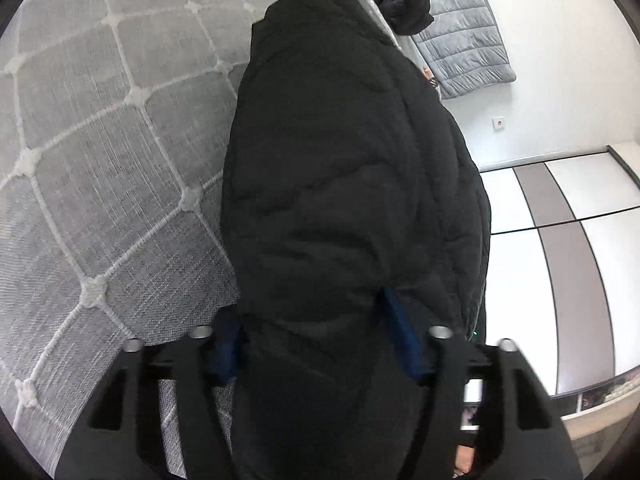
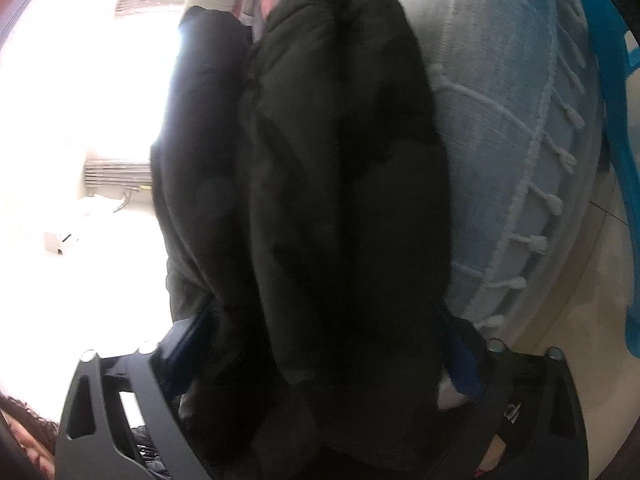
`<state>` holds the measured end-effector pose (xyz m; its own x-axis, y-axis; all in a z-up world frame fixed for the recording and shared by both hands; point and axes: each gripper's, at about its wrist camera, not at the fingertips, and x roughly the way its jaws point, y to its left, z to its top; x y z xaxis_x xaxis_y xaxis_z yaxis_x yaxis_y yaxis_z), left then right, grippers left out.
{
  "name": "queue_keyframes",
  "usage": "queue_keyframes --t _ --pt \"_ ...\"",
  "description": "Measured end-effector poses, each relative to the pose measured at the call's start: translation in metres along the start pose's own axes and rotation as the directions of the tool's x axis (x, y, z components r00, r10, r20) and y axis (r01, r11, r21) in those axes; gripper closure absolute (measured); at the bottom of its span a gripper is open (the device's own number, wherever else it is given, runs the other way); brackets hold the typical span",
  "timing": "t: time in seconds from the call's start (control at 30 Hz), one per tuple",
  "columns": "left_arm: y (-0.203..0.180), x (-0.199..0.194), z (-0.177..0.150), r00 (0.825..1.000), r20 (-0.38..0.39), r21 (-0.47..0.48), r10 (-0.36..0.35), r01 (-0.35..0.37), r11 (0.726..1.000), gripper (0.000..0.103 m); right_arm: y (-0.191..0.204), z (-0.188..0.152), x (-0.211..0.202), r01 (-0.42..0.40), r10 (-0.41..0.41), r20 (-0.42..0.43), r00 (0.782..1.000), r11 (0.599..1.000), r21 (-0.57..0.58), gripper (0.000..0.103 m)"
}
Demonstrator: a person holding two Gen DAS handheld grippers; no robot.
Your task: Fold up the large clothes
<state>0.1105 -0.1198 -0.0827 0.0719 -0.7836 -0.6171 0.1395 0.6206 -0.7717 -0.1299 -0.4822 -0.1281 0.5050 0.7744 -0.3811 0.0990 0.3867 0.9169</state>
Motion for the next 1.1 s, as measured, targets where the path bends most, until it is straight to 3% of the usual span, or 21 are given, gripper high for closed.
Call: queue_keyframes --t 0.1,0.2,0.43,0.7,0.9,1.1 --pt "-0.011 -0.008 -0.003 0.999 0.028 0.035 0.017 -0.018 0.999 0.068 0.01 -0.006 -0.01 -0.014 0.015 0.063 0.998 1.0 -0.015 0.06" --pt "-0.028 -0.014 -0.005 0.998 0.057 0.073 0.028 -0.032 0.997 0.075 0.02 -0.013 -0.017 -0.013 0.016 0.101 0.995 0.999 -0.032 0.072" --pt "-0.067 -0.043 -0.004 0.991 0.132 0.171 0.012 -0.034 0.985 0.079 0.046 -0.025 -0.022 -0.053 0.066 0.151 0.986 0.995 -0.088 0.074" --pt "-0.079 -0.084 -0.001 0.983 0.186 0.214 0.001 -0.041 0.976 0.079 0.077 -0.024 -0.014 -0.053 0.079 0.151 0.985 0.985 -0.166 0.074" --pt "-0.057 -0.101 -0.01 0.979 0.201 0.197 0.014 -0.054 0.979 0.079 0.063 -0.024 -0.002 -0.041 0.061 0.127 0.99 0.988 -0.152 0.074" --pt "-0.012 -0.091 -0.019 0.987 0.158 0.162 0.027 -0.053 0.985 0.079 0.026 -0.031 0.03 -0.025 0.029 0.095 0.995 0.999 -0.045 0.073"
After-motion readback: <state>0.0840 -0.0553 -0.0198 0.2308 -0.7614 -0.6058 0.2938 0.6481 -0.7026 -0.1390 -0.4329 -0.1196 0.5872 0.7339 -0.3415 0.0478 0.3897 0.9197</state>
